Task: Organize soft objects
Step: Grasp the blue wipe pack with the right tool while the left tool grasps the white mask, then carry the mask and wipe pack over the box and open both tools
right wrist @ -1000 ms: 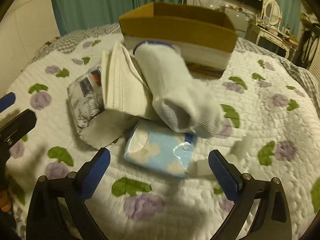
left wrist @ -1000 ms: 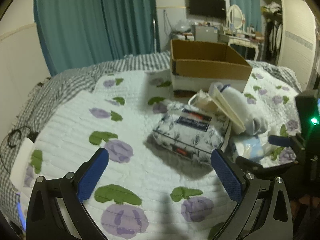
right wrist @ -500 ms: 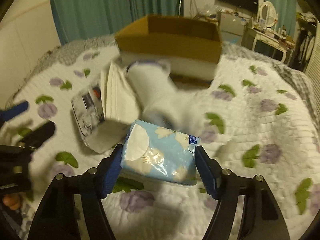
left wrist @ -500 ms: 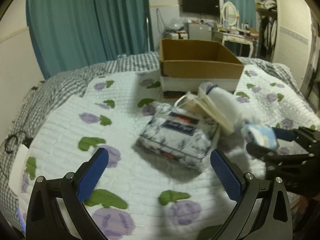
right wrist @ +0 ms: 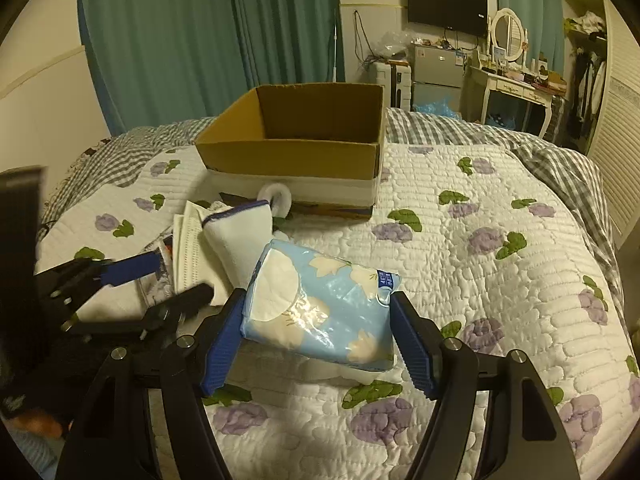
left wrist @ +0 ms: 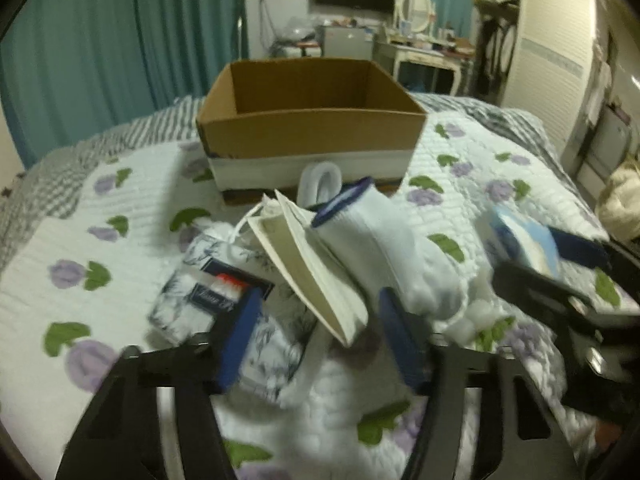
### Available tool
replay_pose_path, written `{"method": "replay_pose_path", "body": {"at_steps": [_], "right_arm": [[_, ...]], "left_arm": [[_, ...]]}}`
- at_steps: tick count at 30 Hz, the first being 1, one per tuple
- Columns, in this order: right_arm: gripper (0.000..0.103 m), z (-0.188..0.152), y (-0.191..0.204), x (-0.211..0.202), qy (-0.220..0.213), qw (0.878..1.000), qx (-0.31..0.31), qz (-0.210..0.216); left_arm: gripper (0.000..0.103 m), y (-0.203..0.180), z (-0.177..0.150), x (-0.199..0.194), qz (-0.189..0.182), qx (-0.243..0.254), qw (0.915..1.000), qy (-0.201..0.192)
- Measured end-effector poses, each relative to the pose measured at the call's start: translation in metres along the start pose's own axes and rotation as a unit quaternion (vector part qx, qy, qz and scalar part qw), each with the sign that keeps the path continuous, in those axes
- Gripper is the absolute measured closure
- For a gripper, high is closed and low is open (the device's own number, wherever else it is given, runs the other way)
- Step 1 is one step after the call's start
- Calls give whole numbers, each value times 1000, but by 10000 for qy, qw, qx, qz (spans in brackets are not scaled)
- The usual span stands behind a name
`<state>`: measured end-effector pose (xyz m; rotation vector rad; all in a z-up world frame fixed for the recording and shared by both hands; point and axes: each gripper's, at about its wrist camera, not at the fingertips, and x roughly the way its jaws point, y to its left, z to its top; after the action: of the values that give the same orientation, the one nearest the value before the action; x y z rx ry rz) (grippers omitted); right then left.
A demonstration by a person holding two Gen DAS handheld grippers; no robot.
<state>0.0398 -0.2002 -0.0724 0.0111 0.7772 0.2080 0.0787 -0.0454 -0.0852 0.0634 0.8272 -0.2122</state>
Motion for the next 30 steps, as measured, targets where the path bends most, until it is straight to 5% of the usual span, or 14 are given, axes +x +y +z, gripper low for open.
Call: {"method": "replay_pose_path", "body": {"at_steps": [4, 6, 19, 30], "right_arm": [[33, -1, -5, 4, 8, 10000, 36, 42], [33, -1, -8, 4, 0, 10000, 67, 22], [33, 17, 2, -31, -431, 9990, -77, -42], [33, 123, 24, -62, -1220, 9904, -635, 125]], "left_arm": [[92, 9, 2, 15, -242, -171, 9996, 40], [96, 10, 1, 12, -450, -232, 9987, -13], [97, 20, 28, -74, 58, 181, 9956, -913], [97, 30, 110, -108, 638, 506, 9843, -1564]]}}
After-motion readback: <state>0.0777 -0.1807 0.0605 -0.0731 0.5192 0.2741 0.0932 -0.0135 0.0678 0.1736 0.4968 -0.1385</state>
